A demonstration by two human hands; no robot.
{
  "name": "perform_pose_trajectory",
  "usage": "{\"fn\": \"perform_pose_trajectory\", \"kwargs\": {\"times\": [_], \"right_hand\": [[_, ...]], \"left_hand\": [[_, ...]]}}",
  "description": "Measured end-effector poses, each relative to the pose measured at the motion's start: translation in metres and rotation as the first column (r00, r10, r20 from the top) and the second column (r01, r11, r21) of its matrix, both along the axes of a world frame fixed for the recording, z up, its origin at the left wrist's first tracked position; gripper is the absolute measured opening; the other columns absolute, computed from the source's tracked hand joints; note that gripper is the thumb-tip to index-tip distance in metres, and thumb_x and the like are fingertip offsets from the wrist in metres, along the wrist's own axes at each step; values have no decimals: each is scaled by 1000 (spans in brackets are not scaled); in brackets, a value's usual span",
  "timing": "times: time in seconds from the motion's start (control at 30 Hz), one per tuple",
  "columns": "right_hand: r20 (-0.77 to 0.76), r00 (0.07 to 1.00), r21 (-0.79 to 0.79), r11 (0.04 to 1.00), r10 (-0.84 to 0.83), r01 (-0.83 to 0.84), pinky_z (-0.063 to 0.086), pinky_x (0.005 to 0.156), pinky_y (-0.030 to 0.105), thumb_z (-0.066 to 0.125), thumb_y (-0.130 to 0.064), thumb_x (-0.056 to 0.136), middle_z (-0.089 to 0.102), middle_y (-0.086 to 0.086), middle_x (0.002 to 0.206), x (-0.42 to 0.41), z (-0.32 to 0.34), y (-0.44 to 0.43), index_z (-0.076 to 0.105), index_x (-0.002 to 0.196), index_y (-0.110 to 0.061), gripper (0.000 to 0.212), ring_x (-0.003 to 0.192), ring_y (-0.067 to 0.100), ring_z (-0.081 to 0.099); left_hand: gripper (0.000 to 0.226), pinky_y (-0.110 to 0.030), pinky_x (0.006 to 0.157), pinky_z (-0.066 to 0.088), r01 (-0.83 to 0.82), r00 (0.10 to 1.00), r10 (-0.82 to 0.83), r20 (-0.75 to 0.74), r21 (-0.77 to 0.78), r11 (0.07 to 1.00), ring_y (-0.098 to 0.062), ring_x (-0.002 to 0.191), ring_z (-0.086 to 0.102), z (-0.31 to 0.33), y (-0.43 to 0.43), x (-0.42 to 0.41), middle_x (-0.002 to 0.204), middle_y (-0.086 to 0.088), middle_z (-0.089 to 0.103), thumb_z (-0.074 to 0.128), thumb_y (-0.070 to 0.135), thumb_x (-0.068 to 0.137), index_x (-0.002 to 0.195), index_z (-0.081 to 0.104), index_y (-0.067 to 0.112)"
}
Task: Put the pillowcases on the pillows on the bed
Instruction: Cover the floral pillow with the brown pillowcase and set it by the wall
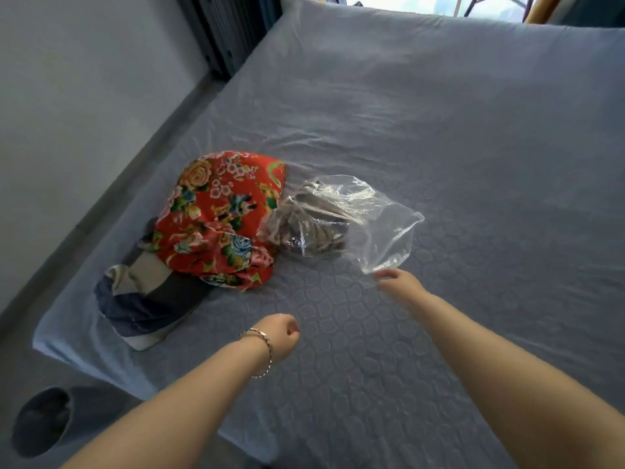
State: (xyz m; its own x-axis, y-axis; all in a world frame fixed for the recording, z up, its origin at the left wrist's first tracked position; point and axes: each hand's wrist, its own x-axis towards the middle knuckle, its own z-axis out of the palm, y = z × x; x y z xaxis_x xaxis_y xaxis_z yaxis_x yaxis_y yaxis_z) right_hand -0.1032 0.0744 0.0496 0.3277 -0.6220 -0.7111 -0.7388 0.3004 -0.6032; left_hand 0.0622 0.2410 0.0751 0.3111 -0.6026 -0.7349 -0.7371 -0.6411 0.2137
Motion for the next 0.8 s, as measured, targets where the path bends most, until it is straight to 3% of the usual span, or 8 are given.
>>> {"fn": "perform_pose_trajectory", "kwargs": {"times": [0.1,0.2,0.3,0.4,0.47,0.57,0.7,0.8], "right_hand": [[142,955,81,965,-260,251,40,58,18,50,-6,91,58,12,112,31,-17,-25,54,127,-15,37,78,16,52],[193,885,118,906,-423,407,34,95,32,49,-17,96,44,8,140,58,-39,-35,48,133,-12,38,126,26,42],[257,782,-18,806,-568,592,34,96,29,54,-12,93,52,12,132,84,-45,-25,54,127,-2,35,122,26,47],[227,919,-474,788,-322,393,42,81,23,62,-1,85,66,7,103,115,-29,2,68,100,-5,16,95,20,60],[186,982,-777,609,-21,160,46,72,23,61,8,79,64,-1,87,139,-7,18,71,83,-9,20,81,16,60],[92,918,-935,351,386,-53,45,71,23,48,6,68,66,0,78,167,27,45,69,70,-12,28,77,14,57],[121,842,-906,406,526,-123,48,70,27,45,1,68,66,-1,76,179,65,81,66,68,-12,25,73,16,59],[173,860,-862,496,479,-103,49,72,26,56,-11,77,68,0,87,165,80,115,62,87,-17,13,80,13,58]], "left_hand": [[28,-24,89,43,42,999,-43,-21,-15,999,-17,109,57,-18,-17,42,119,-1,62,45,24,94,115,60,15],[26,-23,85,45,-18,997,13,-78,-66,998,-16,105,59,-31,-31,87,114,0,64,46,22,93,113,62,15],[21,-23,79,49,-95,991,80,-105,-149,984,-16,93,63,-36,-47,131,101,-2,67,50,17,91,104,66,14],[13,-33,74,52,-472,864,378,-332,-271,839,-20,77,61,-21,-69,153,88,-9,67,56,9,87,92,67,6],[21,-37,72,55,-694,642,488,-591,-178,698,-21,83,60,9,-92,159,94,-9,62,59,11,87,106,59,2],[52,-41,70,56,-669,468,510,-722,88,738,-28,103,56,50,-122,156,116,-7,48,68,32,80,123,41,22],[30,-35,87,52,-506,528,621,-579,372,778,-23,102,57,62,-121,150,117,-13,52,63,23,86,103,47,4],[18,-20,77,50,-429,727,522,-446,299,852,-16,90,60,72,-92,135,106,-6,62,47,19,94,98,55,4]]}}
